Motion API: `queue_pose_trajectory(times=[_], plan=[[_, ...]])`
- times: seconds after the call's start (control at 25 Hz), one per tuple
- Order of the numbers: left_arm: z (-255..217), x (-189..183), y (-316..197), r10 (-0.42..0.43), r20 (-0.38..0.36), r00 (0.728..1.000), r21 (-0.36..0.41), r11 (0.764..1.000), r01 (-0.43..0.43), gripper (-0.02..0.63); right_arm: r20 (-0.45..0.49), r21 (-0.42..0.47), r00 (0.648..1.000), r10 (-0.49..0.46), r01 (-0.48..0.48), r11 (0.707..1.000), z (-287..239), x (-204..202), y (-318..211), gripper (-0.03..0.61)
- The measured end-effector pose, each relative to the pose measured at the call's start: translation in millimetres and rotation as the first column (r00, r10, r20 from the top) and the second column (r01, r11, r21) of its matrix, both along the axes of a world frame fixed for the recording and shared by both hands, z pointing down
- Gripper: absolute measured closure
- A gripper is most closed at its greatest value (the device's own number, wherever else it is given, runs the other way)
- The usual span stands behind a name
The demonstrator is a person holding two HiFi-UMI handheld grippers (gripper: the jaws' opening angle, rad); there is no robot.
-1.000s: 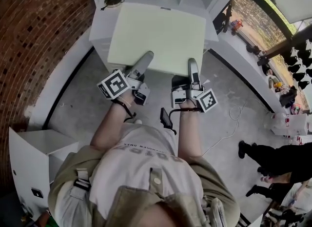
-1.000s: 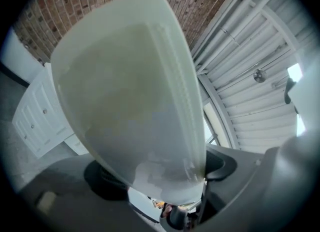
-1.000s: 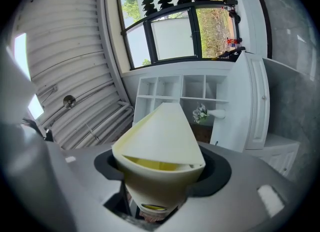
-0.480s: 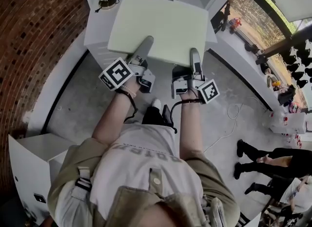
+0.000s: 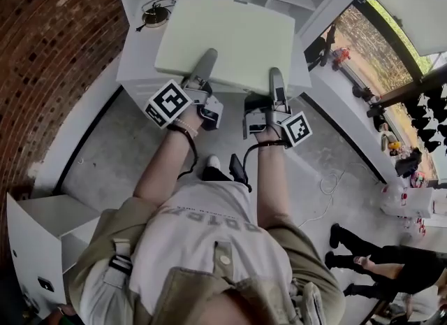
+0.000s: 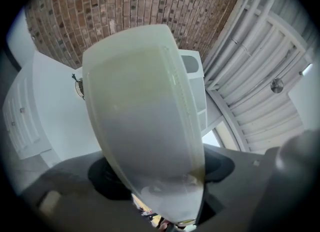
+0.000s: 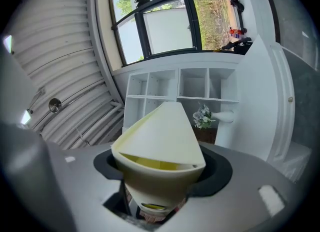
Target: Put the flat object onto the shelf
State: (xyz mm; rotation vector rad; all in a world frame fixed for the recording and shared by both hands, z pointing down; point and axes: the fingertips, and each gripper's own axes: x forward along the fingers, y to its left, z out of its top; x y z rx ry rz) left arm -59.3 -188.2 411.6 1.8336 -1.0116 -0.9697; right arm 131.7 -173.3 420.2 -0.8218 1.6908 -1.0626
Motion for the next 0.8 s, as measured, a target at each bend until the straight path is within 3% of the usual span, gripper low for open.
queue_pose_trajectory(times=[0.8], plan=[[-49, 38, -144, -0.071, 0.025, 0.997, 0.067, 0.995, 0.07, 0.234, -0.065, 0.05, 0.984, -0.164, 0.168, 0.985, -43, 33, -163, 0.252]])
